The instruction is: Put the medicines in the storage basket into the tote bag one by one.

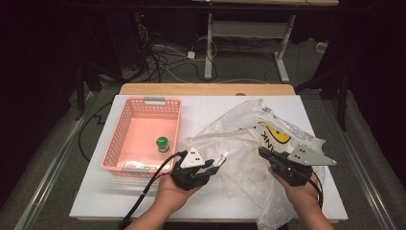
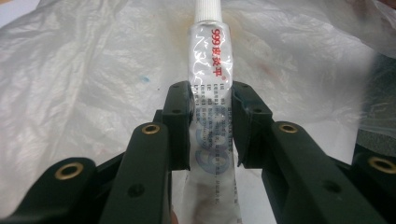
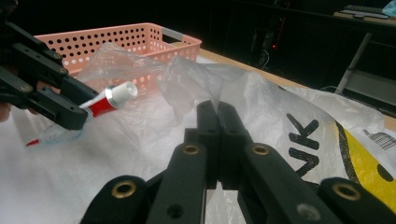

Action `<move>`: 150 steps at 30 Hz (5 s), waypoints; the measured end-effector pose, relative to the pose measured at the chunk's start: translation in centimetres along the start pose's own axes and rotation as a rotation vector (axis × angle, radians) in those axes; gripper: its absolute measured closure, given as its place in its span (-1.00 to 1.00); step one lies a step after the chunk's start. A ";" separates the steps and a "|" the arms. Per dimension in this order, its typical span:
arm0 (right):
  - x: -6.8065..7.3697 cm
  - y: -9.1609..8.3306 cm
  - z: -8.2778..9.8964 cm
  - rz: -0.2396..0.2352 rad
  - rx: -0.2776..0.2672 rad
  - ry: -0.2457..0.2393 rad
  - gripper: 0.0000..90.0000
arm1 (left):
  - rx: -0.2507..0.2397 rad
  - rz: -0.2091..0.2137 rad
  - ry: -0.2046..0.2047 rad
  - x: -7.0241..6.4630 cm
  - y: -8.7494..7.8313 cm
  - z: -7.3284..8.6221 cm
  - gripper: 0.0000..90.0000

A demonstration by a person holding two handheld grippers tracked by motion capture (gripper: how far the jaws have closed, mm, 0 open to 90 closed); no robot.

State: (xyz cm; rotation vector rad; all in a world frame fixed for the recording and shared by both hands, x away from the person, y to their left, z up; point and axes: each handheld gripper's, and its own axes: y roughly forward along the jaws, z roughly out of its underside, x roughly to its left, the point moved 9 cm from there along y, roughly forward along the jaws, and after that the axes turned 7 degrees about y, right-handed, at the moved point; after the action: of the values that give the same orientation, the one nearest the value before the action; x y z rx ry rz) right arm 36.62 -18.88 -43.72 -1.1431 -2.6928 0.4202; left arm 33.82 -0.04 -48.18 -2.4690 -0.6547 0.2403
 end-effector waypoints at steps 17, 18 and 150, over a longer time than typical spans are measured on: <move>-0.1 0.3 -0.6 0.000 -0.016 0.004 1.00 | 0.007 0.015 0.009 -0.6 4.2 -1.6 0.52; -0.1 0.3 -0.6 -0.003 -0.019 0.007 1.00 | 0.009 0.011 0.012 -0.6 4.6 -1.7 0.52; -0.9 -0.1 0.1 0.011 -0.008 0.019 1.00 | -0.052 -0.335 -0.283 12.8 -12.5 8.3 -1.00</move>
State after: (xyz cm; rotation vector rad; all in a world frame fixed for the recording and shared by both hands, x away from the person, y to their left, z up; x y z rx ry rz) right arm 37.12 -19.59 -43.86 -1.1583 -2.6760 0.3983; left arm 37.38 19.38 -48.19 -2.3457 -1.1924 0.4491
